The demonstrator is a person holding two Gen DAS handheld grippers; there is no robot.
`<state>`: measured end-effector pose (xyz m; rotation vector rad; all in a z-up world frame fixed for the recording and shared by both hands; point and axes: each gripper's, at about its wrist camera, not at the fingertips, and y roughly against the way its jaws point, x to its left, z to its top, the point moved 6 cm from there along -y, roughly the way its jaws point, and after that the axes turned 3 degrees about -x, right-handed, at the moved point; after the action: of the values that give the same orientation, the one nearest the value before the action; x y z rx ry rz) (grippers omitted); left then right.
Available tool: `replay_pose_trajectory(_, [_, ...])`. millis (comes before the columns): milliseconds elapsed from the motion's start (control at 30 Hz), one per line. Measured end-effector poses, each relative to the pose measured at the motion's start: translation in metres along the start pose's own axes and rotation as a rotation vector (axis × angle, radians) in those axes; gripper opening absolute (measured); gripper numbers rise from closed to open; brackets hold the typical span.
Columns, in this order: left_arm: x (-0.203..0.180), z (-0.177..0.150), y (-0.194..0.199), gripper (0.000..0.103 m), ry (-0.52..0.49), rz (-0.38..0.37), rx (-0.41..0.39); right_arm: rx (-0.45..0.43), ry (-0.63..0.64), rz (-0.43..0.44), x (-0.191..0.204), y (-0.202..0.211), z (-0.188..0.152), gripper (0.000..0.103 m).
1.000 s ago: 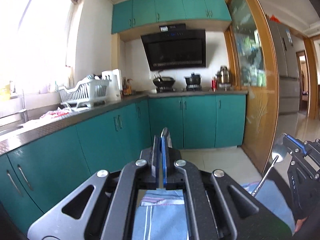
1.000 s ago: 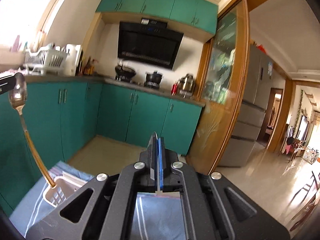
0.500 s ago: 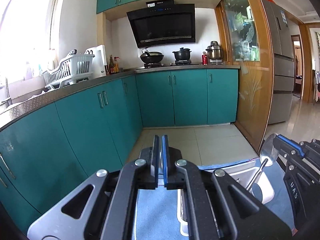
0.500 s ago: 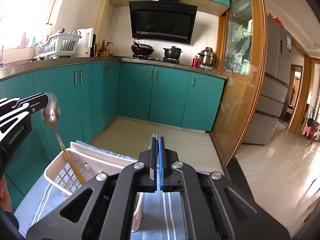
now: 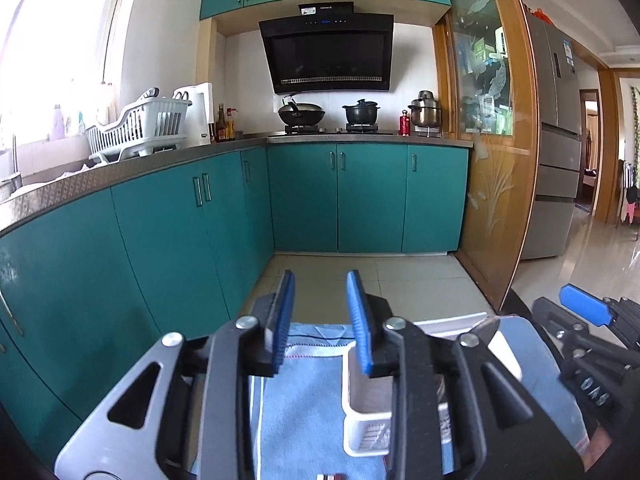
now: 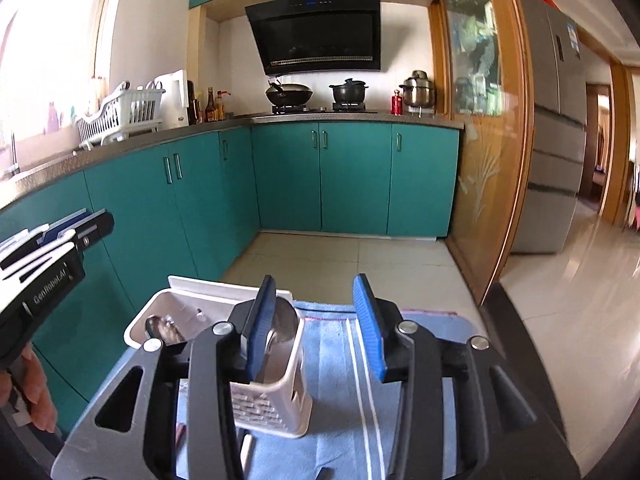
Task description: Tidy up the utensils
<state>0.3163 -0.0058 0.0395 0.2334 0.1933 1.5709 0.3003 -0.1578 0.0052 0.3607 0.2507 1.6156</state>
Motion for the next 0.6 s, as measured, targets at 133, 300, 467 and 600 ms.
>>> replay_pose_trajectory(133, [0.01, -0.01, 0.027, 0.042, 0.031, 0.009, 0.034, 0.035, -0.068, 0.009, -0.014, 0.028, -0.014, 0.049])
replay_pose_trajectory(300, [0.012, -0.037, 0.084, 0.081, 0.06, -0.035, 0.024, 0.078, -0.121, 0.022, -0.025, 0.075, -0.057, 0.065])
replay_pose_trajectory(467, [-0.004, -0.096, 0.124, 0.089, -0.029, -0.036, 0.099, 0.188, -0.124, 0.011, -0.026, 0.097, -0.116, 0.072])
replay_pose_trajectory(600, [-0.018, -0.14, 0.136, 0.09, -0.104, -0.06, 0.224, 0.302, -0.106, -0.004, -0.022, 0.099, -0.154, 0.073])
